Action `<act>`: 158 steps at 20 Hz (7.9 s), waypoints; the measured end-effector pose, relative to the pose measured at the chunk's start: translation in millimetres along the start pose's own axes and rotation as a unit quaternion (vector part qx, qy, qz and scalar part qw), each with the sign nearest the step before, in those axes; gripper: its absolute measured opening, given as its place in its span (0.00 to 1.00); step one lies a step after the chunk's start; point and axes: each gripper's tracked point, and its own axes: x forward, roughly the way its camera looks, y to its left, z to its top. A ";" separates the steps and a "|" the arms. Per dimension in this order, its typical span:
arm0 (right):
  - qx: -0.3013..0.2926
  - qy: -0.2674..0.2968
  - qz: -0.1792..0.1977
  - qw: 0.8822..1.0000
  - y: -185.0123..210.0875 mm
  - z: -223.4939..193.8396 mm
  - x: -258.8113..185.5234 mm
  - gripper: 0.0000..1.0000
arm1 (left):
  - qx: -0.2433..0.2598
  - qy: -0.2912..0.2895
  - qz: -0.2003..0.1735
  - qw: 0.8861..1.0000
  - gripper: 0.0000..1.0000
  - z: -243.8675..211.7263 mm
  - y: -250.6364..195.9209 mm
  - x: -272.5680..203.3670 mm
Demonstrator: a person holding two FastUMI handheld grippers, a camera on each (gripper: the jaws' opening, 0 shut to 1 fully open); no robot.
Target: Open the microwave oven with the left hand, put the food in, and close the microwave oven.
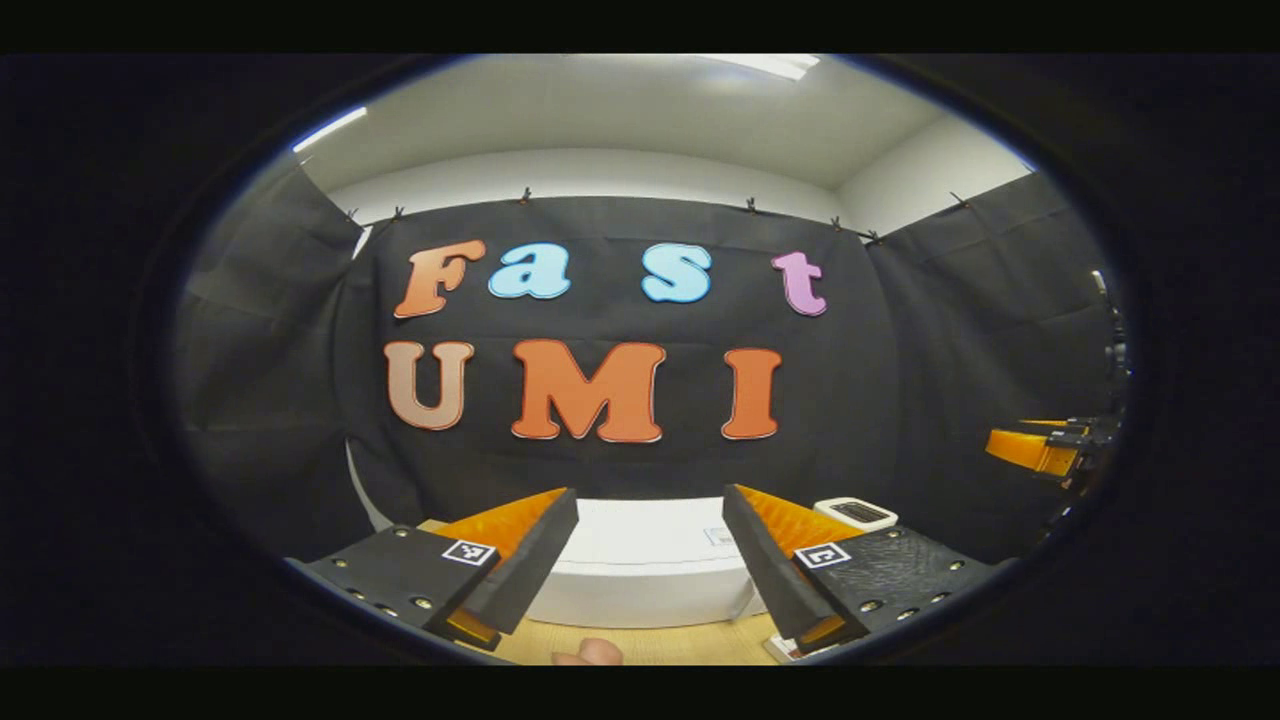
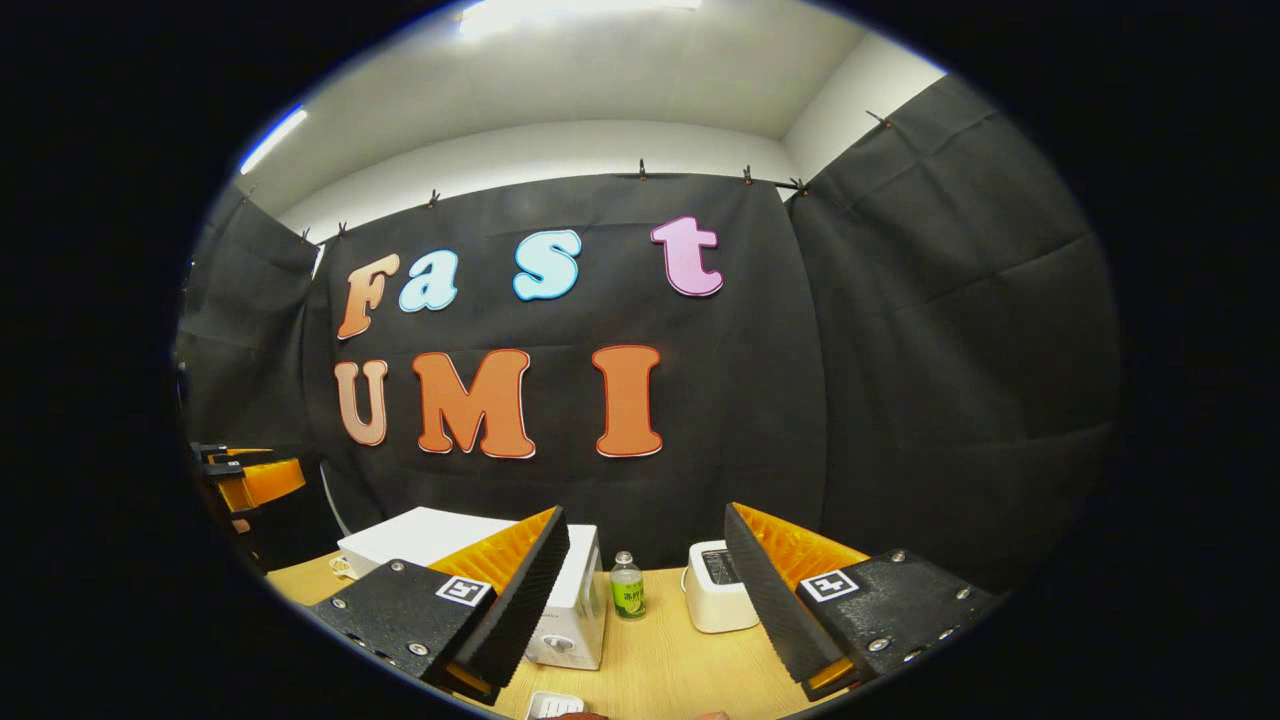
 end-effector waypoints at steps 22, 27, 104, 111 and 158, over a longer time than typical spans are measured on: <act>0.021 0.003 -0.021 1.000 -20.8 -19.6 14.7 0.96 | -0.016 0.070 -0.059 0.996 0.95 -156.3 -96.6 43.4; 0.024 0.010 -0.025 0.999 -16.3 -31.8 20.2 0.96 | 0.009 0.103 -0.063 0.993 0.95 -212.1 -117.4 48.3; 0.040 0.089 0.071 0.993 88.9 -193.9 -36.1 0.96 | 0.041 0.088 0.169 0.981 0.95 -230.3 233.0 -282.0; 0.111 0.144 0.001 0.983 42.8 -254.7 -63.0 0.96 | 0.024 0.084 0.163 0.983 0.94 -233.7 254.7 -252.2; 0.392 0.186 0.078 0.898 204.0 -246.3 -5.7 0.01 | -0.013 0.087 0.183 0.979 0.95 -230.4 311.2 -292.7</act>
